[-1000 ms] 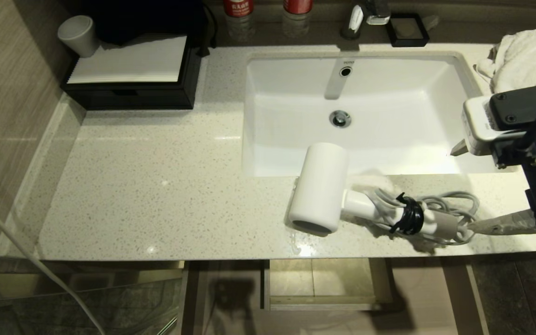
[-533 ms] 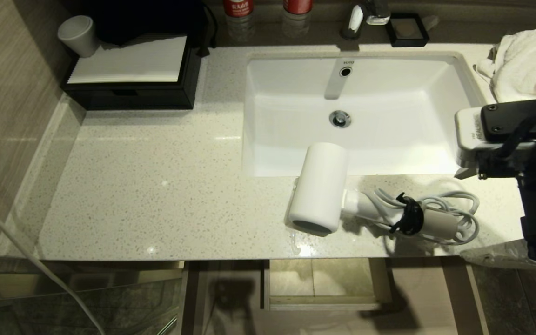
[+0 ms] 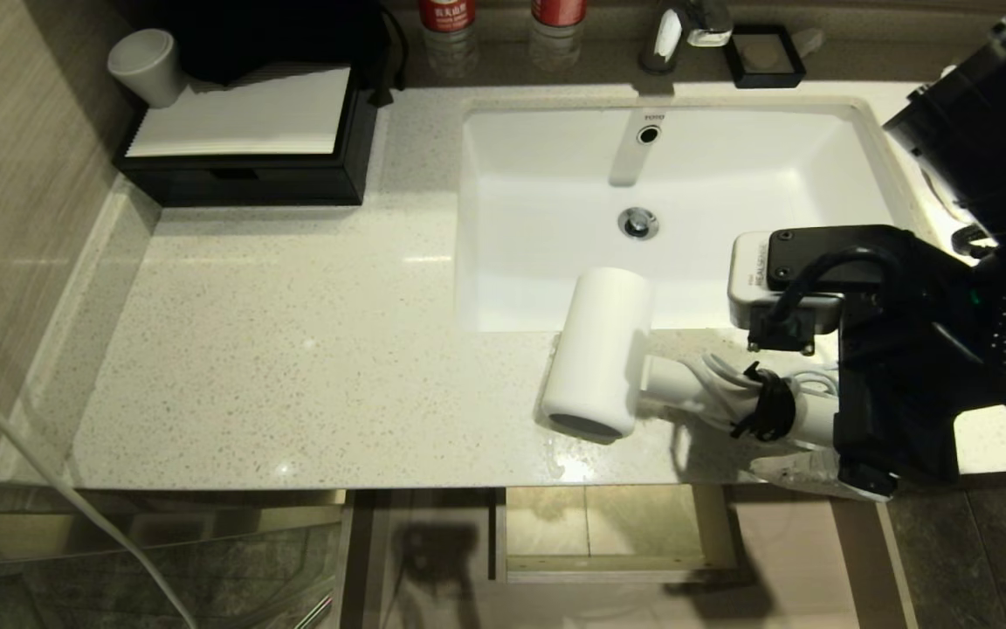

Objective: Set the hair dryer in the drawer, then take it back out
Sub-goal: Pick up the hairdryer

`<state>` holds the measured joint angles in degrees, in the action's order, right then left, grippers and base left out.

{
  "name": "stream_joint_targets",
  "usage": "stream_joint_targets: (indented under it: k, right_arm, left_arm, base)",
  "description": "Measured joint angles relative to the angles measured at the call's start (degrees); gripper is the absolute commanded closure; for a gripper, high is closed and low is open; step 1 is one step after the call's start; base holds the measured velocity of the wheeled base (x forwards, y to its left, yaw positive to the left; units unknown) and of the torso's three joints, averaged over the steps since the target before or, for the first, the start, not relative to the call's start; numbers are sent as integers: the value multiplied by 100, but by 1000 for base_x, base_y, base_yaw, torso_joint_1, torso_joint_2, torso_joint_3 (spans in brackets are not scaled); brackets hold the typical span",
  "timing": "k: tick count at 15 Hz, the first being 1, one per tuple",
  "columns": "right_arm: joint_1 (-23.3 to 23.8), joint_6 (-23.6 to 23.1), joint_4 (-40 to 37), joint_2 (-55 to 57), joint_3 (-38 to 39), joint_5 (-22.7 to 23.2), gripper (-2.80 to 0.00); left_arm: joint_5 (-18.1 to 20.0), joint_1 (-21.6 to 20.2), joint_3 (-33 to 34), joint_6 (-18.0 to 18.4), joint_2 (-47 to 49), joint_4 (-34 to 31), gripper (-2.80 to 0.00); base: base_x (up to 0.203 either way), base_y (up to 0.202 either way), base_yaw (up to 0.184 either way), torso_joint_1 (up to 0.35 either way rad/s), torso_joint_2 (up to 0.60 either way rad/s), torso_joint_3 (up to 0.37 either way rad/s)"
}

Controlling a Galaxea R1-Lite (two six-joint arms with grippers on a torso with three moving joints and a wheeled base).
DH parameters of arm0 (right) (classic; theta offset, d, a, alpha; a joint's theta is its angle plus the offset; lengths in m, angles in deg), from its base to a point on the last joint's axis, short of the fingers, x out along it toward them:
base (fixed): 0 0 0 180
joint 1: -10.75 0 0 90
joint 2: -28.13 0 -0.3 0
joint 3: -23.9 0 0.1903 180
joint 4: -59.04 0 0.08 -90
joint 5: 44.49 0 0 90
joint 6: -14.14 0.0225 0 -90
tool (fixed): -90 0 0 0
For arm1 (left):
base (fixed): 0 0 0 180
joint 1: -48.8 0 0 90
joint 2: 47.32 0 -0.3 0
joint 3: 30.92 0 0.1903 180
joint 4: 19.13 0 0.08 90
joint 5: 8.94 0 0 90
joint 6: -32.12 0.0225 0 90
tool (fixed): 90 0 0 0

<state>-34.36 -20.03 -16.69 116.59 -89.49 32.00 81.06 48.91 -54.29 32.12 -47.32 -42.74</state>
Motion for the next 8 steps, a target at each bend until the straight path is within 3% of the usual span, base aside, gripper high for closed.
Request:
stream_joint_targets:
  k: [8]
  right_arm:
    - [-93,-185,956,493,130,-76,-280]
  left_arm:
    - [0,0,0,0,0,0,0]
  base:
    - [0,0,0,0,0,0]
